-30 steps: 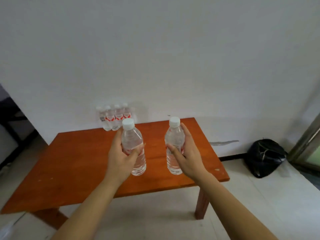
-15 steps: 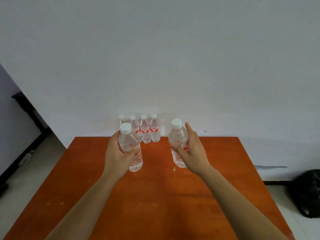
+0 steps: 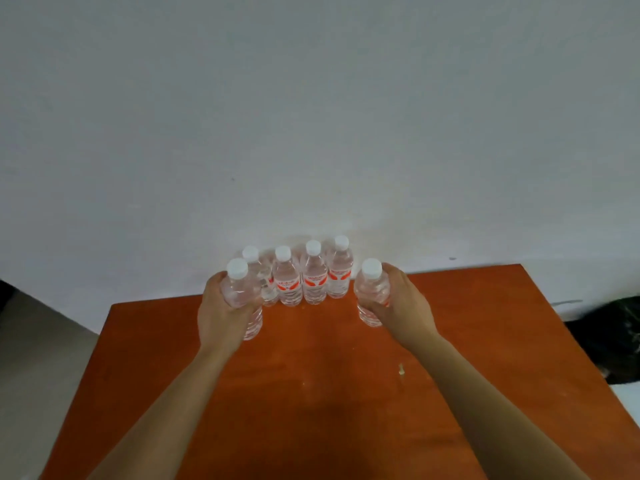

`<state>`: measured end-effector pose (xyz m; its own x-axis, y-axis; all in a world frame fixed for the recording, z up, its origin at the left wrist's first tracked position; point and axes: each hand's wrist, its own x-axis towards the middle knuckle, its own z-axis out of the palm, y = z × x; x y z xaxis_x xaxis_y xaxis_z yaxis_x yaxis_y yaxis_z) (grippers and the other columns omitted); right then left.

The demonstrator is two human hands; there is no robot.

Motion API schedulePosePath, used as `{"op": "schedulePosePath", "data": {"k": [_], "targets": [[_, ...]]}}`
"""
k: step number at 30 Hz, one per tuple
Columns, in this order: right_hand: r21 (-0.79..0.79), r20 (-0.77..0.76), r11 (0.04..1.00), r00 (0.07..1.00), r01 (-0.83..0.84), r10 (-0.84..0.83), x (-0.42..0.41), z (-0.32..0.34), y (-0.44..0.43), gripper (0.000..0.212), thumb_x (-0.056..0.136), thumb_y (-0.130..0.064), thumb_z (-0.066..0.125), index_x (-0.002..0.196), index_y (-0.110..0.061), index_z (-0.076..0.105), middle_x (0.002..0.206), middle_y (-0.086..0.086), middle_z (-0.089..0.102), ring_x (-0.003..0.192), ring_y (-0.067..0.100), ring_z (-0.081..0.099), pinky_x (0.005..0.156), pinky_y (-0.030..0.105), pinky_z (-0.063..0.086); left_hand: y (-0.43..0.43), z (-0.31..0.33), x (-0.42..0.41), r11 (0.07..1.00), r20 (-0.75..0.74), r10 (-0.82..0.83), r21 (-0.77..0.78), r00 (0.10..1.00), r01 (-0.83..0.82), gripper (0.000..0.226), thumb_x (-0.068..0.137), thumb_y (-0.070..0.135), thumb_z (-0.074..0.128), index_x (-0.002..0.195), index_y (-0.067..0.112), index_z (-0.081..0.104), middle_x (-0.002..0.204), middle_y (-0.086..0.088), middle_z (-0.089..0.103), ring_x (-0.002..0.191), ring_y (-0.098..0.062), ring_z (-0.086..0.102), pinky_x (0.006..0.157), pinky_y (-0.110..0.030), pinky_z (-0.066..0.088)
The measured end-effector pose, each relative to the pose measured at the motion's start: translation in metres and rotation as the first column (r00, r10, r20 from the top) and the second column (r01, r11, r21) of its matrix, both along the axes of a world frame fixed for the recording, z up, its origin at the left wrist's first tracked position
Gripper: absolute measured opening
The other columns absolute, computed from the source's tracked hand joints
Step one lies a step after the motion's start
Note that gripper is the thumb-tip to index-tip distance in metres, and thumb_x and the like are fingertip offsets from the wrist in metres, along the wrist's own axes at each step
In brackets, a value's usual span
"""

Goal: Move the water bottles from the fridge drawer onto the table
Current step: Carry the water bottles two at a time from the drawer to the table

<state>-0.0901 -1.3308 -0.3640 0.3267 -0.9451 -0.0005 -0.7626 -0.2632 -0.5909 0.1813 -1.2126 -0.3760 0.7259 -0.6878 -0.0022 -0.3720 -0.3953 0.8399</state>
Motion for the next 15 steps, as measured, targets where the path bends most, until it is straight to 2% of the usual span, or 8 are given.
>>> {"op": "schedulePosePath", "data": {"k": [4,7,9,11,15], "targets": [[0.064,-0.102,0.997,0.994,0.051,-0.044,0.023,-0.015,-0.031,0.074,0.085,-0.038,0.076,0.148,-0.026,0.038,0.150,0.003,0.040,0.118,0.032,0.061,0.088,0.041,0.052,-0.020,-0.024,0.039,0.996,0.031,0.049,0.073,0.998,-0.051,0.079,0.070,0.031,0.086,0.138,0.025,0.045,0.134,-0.003,0.060,0.122,-0.032,0.055,0.095,-0.048,0.048],[0.083,-0.141,0.991,0.985,0.107,-0.095,0.035,-0.029,-0.053,0.073,0.086,-0.031,0.077,0.148,-0.029,0.039,0.148,0.010,0.038,0.109,0.036,0.064,0.083,0.040,0.054,-0.034,-0.037,0.062,0.990,0.028,0.058,0.125,0.998,-0.061,0.080,0.070,0.019,0.087,0.140,0.016,0.047,0.139,-0.014,0.049,0.121,-0.036,0.052,0.097,-0.043,0.043],[0.097,-0.108,0.985,0.986,0.140,-0.129,0.043,-0.037,-0.066,0.073,0.085,-0.028,0.078,0.147,-0.028,0.040,0.146,0.013,0.040,0.109,0.037,0.063,0.084,0.040,0.054,-0.043,-0.042,0.074,0.989,0.028,0.046,0.143,0.999,-0.050,0.080,0.070,0.018,0.087,0.141,0.015,0.049,0.138,-0.019,0.042,0.120,-0.038,0.051,0.101,-0.043,0.042],[0.135,-0.037,0.971,0.980,0.198,-0.195,0.048,-0.042,-0.077,0.076,0.084,-0.025,0.079,0.148,-0.026,0.040,0.144,0.015,0.041,0.113,0.036,0.060,0.092,0.044,0.052,-0.052,-0.045,0.081,0.988,0.015,0.018,0.152,1.000,-0.020,0.079,0.072,0.019,0.087,0.141,0.017,0.049,0.137,-0.019,0.040,0.120,-0.038,0.050,0.105,-0.046,0.042],[0.269,0.091,0.928,0.953,0.256,-0.289,0.049,-0.055,-0.095,0.077,0.086,-0.017,0.076,0.151,-0.027,0.036,0.139,0.018,0.041,0.115,0.035,0.055,0.101,0.044,0.046,-0.068,-0.053,0.091,0.989,-0.054,-0.030,0.142,0.998,0.038,0.075,0.076,0.024,0.083,0.141,0.025,0.047,0.139,-0.014,0.045,0.122,-0.035,0.052,0.100,-0.053,0.048]]}}
